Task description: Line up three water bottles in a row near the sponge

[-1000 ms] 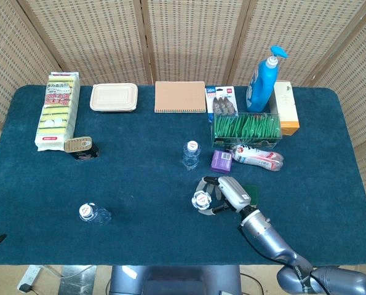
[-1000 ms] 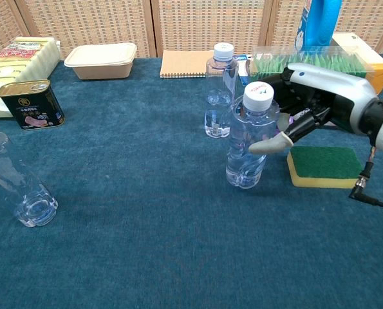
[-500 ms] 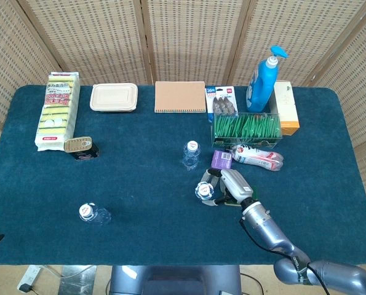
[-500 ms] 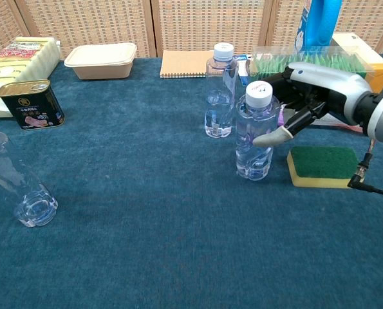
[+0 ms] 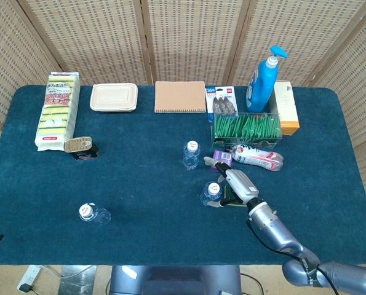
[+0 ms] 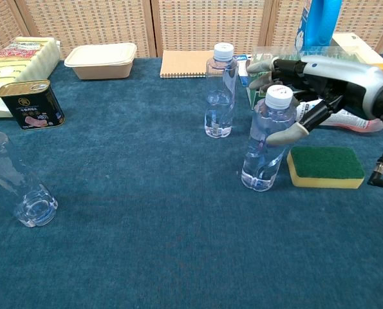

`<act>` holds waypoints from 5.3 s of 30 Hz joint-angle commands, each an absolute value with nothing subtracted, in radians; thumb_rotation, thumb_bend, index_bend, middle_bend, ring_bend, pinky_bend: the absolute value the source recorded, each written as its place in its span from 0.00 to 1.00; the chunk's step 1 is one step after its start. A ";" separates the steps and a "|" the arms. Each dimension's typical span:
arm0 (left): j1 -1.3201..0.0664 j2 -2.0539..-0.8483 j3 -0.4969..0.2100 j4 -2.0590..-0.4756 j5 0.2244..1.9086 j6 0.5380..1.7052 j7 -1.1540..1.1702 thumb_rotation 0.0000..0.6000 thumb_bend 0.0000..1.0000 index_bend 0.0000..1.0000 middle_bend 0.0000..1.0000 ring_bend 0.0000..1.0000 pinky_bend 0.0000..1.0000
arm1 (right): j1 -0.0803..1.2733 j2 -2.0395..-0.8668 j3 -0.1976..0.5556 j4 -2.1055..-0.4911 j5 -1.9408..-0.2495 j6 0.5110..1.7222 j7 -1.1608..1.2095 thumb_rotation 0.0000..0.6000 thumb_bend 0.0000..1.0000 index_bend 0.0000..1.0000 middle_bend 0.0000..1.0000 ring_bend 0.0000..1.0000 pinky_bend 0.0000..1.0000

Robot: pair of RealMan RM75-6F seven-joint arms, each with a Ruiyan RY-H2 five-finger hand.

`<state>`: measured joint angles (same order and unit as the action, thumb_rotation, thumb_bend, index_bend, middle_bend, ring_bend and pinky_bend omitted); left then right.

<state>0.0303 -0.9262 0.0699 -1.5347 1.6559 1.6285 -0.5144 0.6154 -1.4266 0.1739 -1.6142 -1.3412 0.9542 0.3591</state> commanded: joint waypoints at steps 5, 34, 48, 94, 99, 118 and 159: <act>0.028 -0.924 0.072 -1.531 1.660 1.625 -0.524 1.00 0.11 0.00 0.00 0.00 0.04 | 0.557 -1.317 0.138 -1.721 -1.439 1.037 0.422 1.00 0.03 0.06 0.05 0.03 0.29; -0.122 -0.819 0.042 -1.634 1.701 1.472 -0.567 1.00 0.10 0.00 0.00 0.00 0.04 | 0.091 -1.048 -0.144 -1.675 -1.774 1.617 0.371 1.00 0.00 0.08 0.04 0.00 0.23; -0.200 -0.976 0.093 -1.411 1.802 1.410 -0.759 1.00 0.10 0.00 0.00 0.00 0.04 | 0.085 -1.044 -0.128 -1.649 -1.781 1.622 0.423 1.00 0.00 0.09 0.04 0.00 0.23; -0.353 -1.491 0.103 -1.118 1.781 1.362 -0.745 1.00 0.28 0.25 0.31 0.20 0.44 | 0.070 -1.018 -0.098 -1.643 -1.791 1.640 0.494 1.00 0.00 0.10 0.04 0.00 0.22; -0.357 -1.525 0.102 -1.100 1.780 1.385 -0.746 1.00 0.32 0.31 0.36 0.24 0.46 | 0.067 -1.016 -0.096 -1.644 -1.792 1.646 0.496 1.00 0.00 0.10 0.04 0.00 0.22; -0.494 -1.583 0.017 -1.191 1.773 1.370 -0.741 1.00 0.32 0.36 0.40 0.28 0.47 | 0.063 -1.013 -0.094 -1.653 -1.801 1.649 0.491 1.00 0.00 0.10 0.04 0.00 0.22; -0.726 -1.893 -0.043 -1.066 1.632 1.114 -0.573 1.00 0.28 0.24 0.29 0.20 0.40 | 0.062 -0.994 -0.082 -1.641 -1.790 1.657 0.561 1.00 0.00 0.10 0.04 0.00 0.22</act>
<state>-0.7231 -1.8975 -0.0473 -1.0615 1.6338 1.1187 -0.5686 0.0622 -0.9941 -0.0822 -1.6407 -1.7905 1.6575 0.5613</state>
